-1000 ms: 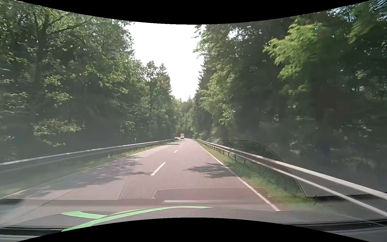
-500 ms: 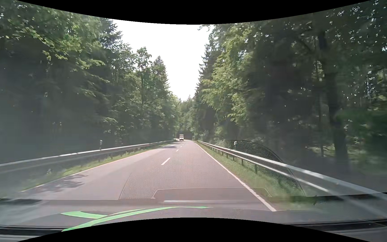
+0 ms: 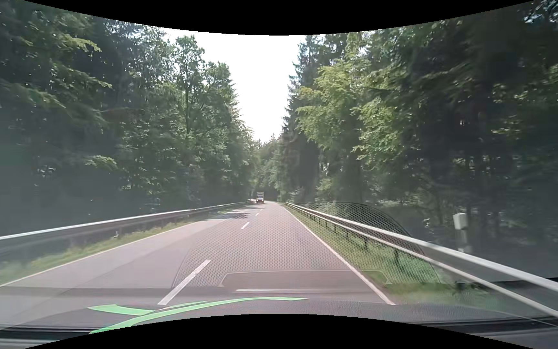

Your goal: Follow the waypoints while adhering to traffic rules and regulations

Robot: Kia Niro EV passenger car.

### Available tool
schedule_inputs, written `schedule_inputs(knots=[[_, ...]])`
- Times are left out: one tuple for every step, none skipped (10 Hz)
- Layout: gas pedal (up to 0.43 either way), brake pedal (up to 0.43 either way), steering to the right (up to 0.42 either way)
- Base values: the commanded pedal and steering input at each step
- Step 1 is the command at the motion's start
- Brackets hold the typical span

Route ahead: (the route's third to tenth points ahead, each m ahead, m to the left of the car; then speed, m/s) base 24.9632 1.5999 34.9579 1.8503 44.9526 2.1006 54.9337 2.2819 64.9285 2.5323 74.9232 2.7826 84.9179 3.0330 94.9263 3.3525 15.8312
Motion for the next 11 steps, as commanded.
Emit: schedule_inputs(knots=[[0.087, 0.0, 0.0], [0.079, 0.0, 0.0], [0.079, 0.0, -0.001], [0.079, 0.0, -0.001], [0.079, 0.0, -0.001], [0.079, 0.0, -0.001], [0.079, 0.0, -0.001], [0.079, 0.0, -0.001], [0.079, 0.0, 0.0], [0.079, 0.0, -0.001], [0.079, 0.0, -0.001]])
